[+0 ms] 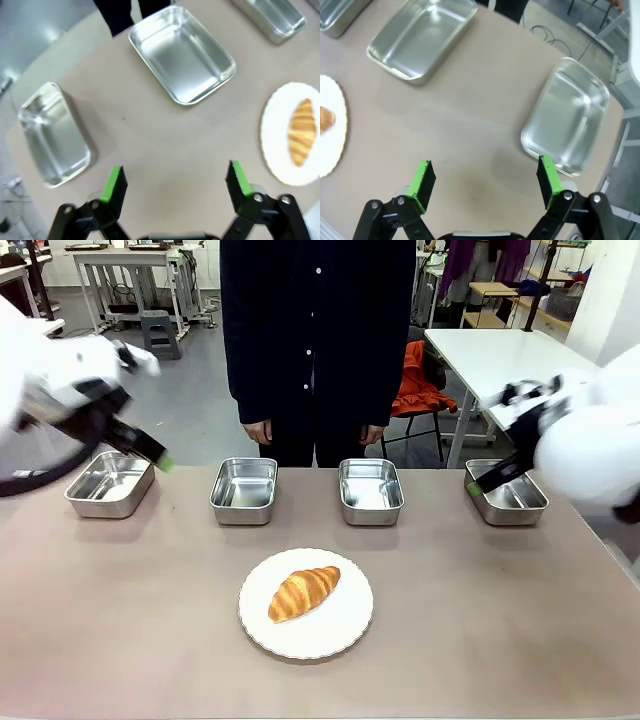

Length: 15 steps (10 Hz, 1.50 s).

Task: Place the bread in the container.
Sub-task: Place the Butter Roll into the Airtight Container indicated by the human.

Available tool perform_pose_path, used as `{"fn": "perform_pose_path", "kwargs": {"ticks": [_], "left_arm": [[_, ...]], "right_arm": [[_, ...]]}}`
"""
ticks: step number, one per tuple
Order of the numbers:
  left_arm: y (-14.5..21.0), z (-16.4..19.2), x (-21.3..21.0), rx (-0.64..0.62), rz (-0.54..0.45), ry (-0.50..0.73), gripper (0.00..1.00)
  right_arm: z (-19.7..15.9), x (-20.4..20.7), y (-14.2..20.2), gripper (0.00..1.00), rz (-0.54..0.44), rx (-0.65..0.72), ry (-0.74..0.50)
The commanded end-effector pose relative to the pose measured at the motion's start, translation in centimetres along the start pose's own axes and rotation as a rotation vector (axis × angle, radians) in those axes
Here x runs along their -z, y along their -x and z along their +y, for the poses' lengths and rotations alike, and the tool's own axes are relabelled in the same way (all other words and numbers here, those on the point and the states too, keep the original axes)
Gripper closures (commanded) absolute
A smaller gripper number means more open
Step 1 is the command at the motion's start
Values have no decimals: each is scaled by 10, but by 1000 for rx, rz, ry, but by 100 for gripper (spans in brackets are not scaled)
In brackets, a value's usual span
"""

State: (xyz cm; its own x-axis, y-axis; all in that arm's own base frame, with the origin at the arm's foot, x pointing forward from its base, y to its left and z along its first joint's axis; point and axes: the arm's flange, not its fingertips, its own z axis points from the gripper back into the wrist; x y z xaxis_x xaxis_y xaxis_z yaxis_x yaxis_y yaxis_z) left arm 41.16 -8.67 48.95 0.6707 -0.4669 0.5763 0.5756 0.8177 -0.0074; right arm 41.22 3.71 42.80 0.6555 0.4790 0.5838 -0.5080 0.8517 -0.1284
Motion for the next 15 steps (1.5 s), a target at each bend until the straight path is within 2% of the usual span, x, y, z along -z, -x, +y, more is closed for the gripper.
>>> {"fn": "perform_pose_path", "kwargs": {"ticks": [1,2,3,4,5,7,8,9,11,13,15], "left_arm": [[0,52,-42,11,-23,115,0],[7,79,-57,40,-19,140,0],[17,100,-66,137,8,175,0],[26,98,-58,156,30,148,0],[15,79,-76,56,-29,129,0],[15,79,-76,56,-29,129,0],[24,92,-76,87,-4,140,0],[18,111,-91,128,-50,175,0],[24,157,-113,183,-135,276,0],[45,182,-127,232,-188,349,0],[71,199,-135,302,-267,406,0]], "right_arm": [[-49,-30,44,0,-115,-40,-73],[-70,-43,67,0,-164,-43,-63],[-80,-54,81,0,-228,-45,-46],[-65,-38,31,0,-93,-4,-14],[-65,-38,31,0,-93,-4,-14],[-65,-38,31,0,-93,-4,-14],[-73,-44,38,0,-111,-26,-27],[-94,-72,8,0,-169,-5,-47],[-129,-105,-31,0,-178,16,-153],[-154,-124,-39,0,-195,31,-196],[-176,-133,-28,0,-224,22,-223]]}}
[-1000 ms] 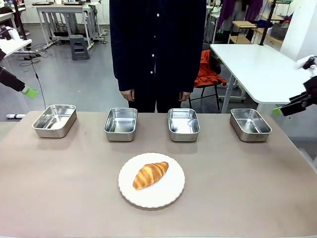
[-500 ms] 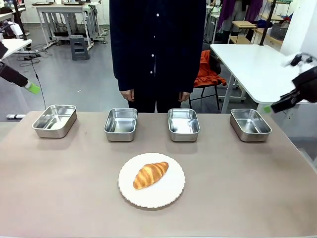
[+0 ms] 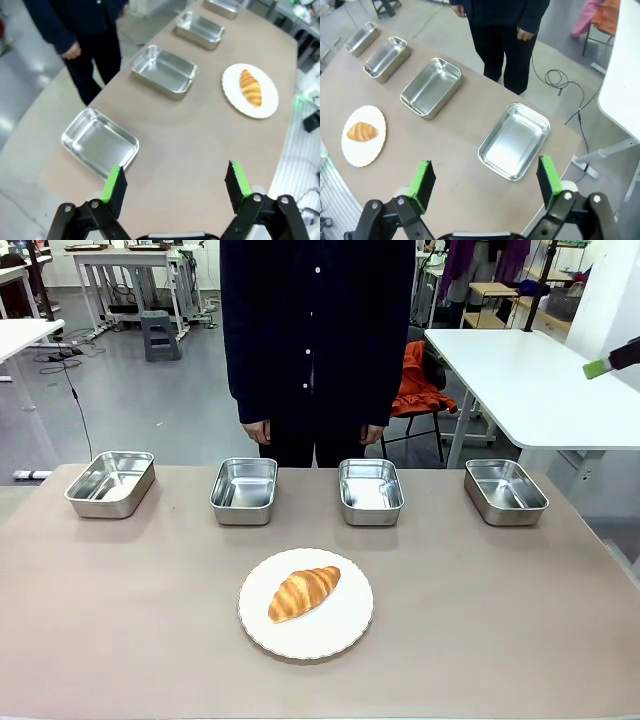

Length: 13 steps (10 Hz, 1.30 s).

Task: Place the bread in the container.
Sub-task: Place the Butter Roll into the Airtight Container indicated by the human.

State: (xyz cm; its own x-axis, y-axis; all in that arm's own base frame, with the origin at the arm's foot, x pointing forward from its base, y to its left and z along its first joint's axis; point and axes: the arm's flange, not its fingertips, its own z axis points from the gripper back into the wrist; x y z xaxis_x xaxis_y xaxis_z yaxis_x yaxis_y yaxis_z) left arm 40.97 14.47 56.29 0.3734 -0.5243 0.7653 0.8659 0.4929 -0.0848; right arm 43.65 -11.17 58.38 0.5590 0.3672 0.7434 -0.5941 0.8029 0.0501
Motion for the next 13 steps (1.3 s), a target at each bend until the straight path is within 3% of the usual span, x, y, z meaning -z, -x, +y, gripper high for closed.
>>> {"fn": "perform_pose_path", "kwargs": {"ticks": [1,3,6,12,13], "left_arm": [[17,12,-11,41,-67,33,0],[30,9,-27,69,-101,-9,0],[28,9,-25,8,-34,-41,0],[3,6,-9,-71,58,-83,0],[9,7,-11,-15,9,-56,0]], "right_arm": [[-32,-5,17,0,-36,-35,-32],[-49,-19,34,0,-88,-27,-26],[-64,-25,57,0,-118,-7,-28],[-67,-20,56,0,-136,60,-7],[-61,-19,59,0,-125,53,-22]]}}
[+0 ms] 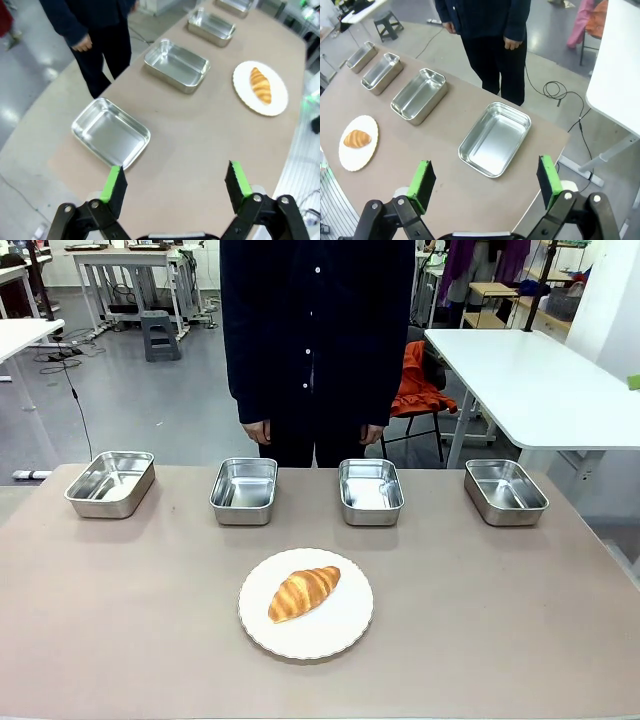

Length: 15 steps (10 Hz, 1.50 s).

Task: Place the bread in the container.
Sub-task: Place the Butter Roll into the Airtight Container indicated by the human.

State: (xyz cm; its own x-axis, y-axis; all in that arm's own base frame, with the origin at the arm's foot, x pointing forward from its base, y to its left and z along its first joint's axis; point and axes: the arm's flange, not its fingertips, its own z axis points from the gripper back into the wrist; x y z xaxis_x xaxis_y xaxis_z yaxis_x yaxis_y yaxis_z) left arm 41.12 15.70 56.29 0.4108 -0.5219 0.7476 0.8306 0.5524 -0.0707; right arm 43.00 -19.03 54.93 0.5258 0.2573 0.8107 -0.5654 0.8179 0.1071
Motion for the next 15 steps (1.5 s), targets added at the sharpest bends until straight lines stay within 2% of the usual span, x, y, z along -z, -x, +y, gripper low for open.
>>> {"fn": "perform_pose_path", "kwargs": {"ticks": [1,11,13,15], "left_arm": [[3,0,-3,19,-15,6,0],[1,0,-1,2,-2,-1,0],[-11,-16,-30,-3,-103,-13,0],[-19,-24,-32,-10,-138,-24,0]], "right_arm": [[0,-2,1,0,-8,-11,-12],[0,-2,1,0,-8,-11,-12],[0,-2,1,0,-8,-11,-12],[0,-2,1,0,-8,-11,-12]]}}
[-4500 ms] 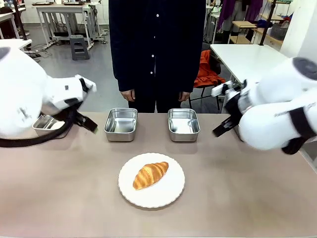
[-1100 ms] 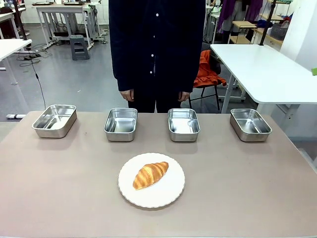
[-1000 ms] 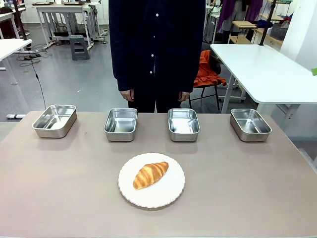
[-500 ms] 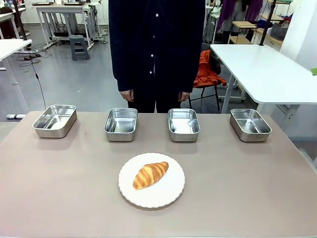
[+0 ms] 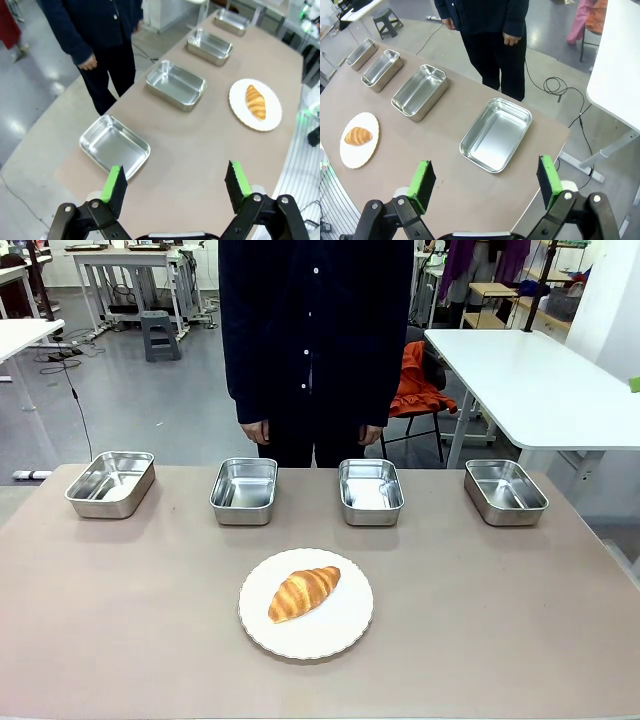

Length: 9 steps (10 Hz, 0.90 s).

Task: Place the bread in the container.
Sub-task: Place the Butter Roll into the Airtight Container indicated by the human.

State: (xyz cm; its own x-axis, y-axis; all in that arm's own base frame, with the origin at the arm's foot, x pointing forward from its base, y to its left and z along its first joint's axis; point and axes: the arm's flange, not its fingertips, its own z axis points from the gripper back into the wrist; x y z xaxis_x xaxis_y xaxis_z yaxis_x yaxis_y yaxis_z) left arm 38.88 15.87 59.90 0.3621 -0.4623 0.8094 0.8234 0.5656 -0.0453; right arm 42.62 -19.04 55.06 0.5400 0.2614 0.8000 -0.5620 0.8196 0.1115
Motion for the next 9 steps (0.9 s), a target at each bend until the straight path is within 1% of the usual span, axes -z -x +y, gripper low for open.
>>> {"fn": "perform_pose_path", "kwargs": {"ticks": [1,2,3,9], "left_arm": [[-6,-10,5,-32,-40,-2,0],[-6,-12,6,-18,-43,23,0],[-5,-4,-3,-4,-17,-3,0],[-5,-4,-3,-4,-17,-3,0]], "right_arm": [[-2,2,0,0,-26,-17,-12],[-2,2,0,0,-26,-17,-12],[-2,2,0,0,-26,-17,-12],[-2,2,0,0,-26,-17,-12]]}}
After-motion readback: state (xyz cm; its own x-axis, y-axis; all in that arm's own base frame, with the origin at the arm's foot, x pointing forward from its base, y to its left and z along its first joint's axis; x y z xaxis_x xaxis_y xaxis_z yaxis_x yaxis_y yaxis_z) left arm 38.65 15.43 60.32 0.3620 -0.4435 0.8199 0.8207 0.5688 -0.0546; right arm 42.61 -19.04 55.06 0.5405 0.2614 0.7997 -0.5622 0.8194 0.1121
